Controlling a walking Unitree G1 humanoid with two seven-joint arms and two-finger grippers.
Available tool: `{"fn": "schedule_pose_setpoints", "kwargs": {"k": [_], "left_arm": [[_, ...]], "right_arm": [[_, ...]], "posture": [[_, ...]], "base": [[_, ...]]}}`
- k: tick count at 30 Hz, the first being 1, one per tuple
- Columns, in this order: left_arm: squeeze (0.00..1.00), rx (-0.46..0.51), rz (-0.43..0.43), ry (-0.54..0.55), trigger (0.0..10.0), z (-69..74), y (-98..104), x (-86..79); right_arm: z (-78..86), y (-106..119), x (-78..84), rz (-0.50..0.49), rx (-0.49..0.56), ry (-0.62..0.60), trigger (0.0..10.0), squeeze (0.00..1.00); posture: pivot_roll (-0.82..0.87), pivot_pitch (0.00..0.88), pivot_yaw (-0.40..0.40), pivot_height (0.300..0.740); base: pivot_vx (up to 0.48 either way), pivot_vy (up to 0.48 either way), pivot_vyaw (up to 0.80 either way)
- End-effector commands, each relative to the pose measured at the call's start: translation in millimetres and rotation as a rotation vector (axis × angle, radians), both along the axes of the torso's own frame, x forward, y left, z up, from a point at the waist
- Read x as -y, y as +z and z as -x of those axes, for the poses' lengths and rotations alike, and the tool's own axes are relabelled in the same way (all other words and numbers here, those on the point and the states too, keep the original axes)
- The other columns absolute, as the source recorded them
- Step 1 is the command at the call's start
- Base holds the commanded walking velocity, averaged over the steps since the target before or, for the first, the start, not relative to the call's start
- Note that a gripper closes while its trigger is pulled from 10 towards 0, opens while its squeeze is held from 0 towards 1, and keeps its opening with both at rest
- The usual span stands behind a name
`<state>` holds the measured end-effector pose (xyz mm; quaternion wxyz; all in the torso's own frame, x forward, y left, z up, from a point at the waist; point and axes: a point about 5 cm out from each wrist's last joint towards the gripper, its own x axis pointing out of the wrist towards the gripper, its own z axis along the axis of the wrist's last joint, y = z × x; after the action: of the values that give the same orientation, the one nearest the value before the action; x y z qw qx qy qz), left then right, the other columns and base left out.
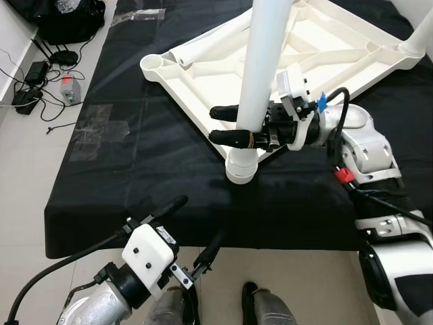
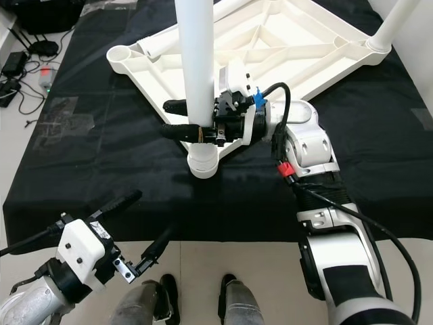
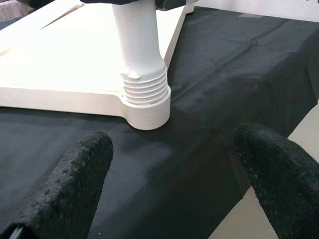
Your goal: Building children table
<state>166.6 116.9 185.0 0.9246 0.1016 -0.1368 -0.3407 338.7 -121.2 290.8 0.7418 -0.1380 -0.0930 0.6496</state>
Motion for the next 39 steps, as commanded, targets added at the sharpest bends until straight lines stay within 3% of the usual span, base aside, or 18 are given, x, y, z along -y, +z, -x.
{"fn": "schedule_pose_setpoints", "kwargs": {"k": [1, 8, 10, 11, 12, 13, 14, 15, 16, 17, 18, 24, 32, 39], "left_arm": [[0.00, -0.038, -0.015, 0.006, 10.0, 0.3, -8, -3.3], [0.00, -0.039, -0.018, 0.005, 10.0, -0.6, -8, -4.3], [0.00, -0.040, -0.020, 0.005, 10.0, 0.2, -9, -4.8], [0.00, -0.040, -0.021, 0.005, 10.0, 0.8, -10, -5.0], [0.00, -0.041, -0.022, 0.007, 10.0, 1.0, -10, -5.4], [0.00, -0.041, -0.022, 0.007, 10.0, 1.0, -10, -5.4], [0.00, -0.040, -0.022, 0.009, 10.0, 0.8, -11, -5.7], [0.00, -0.037, -0.022, 0.012, 10.0, -0.9, -10, -6.0], [0.00, -0.037, -0.022, 0.012, 10.0, -0.9, -10, -6.0], [0.00, -0.035, -0.021, 0.014, 10.0, -2.1, -9, -6.1], [0.00, -0.034, -0.022, 0.016, 10.0, -3.4, -10, -6.7], [0.00, -0.029, -0.045, -0.002, 10.0, -10.0, -15, -7.7], [0.00, -0.010, -0.063, 0.027, 10.0, -20.1, -20, -10.9], [0.00, -0.005, -0.069, 0.037, 10.0, -23.8, -24, -12.7]], "right_arm": [[-4.6, -33, 4.3, 0.051, -0.133, -0.064, 10.0, 0.00], [-2.6, -33, 5.7, 0.077, -0.113, -0.103, 10.0, 0.00], [-1.7, -43, 0.4, 0.112, -0.127, -0.299, 10.0, 0.00], [-1.7, -52, -3.5, 0.108, -0.146, -0.456, 10.0, 0.00], [-4.9, -63, -4.9, 0.031, -0.183, -0.753, 10.0, 0.00], [-4.9, -63, -4.9, 0.031, -0.183, -0.753, 10.0, 0.00], [-1.0, -74, 2.0, -0.071, -0.212, -1.055, 10.0, 0.00], [18.7, -94, -0.1, -0.102, -0.276, -1.170, 10.0, 0.00], [18.7, -94, -0.1, -0.102, -0.276, -1.170, 10.0, 0.00], [33.7, -105, -1.5, -0.118, -0.317, -1.215, 10.0, 0.00], [44.6, -113, -10.1, -0.106, -0.348, -1.160, 10.0, 0.00], [42.9, -105, -20.8, -0.166, -0.304, -1.143, 10.0, 0.00], [42.4, -97, -31.3, -0.192, -0.264, -1.239, 10.0, 0.00], [46.0, -93, -43.1, -0.206, -0.125, -1.139, 10.0, 0.00]], "posture": [[0.04, 0.371, 0.026, 0.740], [0.03, 0.370, 0.030, 0.740], [0.03, 0.366, 0.001, 0.740], [0.03, 0.362, -0.002, 0.740], [0.02, 0.355, -0.015, 0.740], [0.02, 0.355, -0.015, 0.740], [0.02, 0.354, -0.017, 0.740], [0.03, 0.357, -0.001, 0.740], [0.03, 0.357, -0.001, 0.740], [0.03, 0.357, -0.001, 0.740], [0.02, 0.354, 0.012, 0.740], [0.02, 0.296, 0.028, 0.740], [0.03, 0.259, 0.035, 0.740], [0.03, 0.229, 0.038, 0.740]], "base": [[0.000, 0.000, 0.00], [0.000, 0.000, 0.00], [0.000, 0.000, 0.00], [0.000, 0.000, 0.00], [0.000, 0.000, 0.00], [0.000, 0.000, 0.00], [0.000, 0.000, 0.00], [0.000, 0.000, 0.00], [0.000, 0.000, 0.00], [0.000, 0.000, 0.00], [0.000, 0.000, 0.00], [0.000, 0.000, 0.00], [0.000, 0.000, 0.00], [0.000, 0.000, 0.00]]}}
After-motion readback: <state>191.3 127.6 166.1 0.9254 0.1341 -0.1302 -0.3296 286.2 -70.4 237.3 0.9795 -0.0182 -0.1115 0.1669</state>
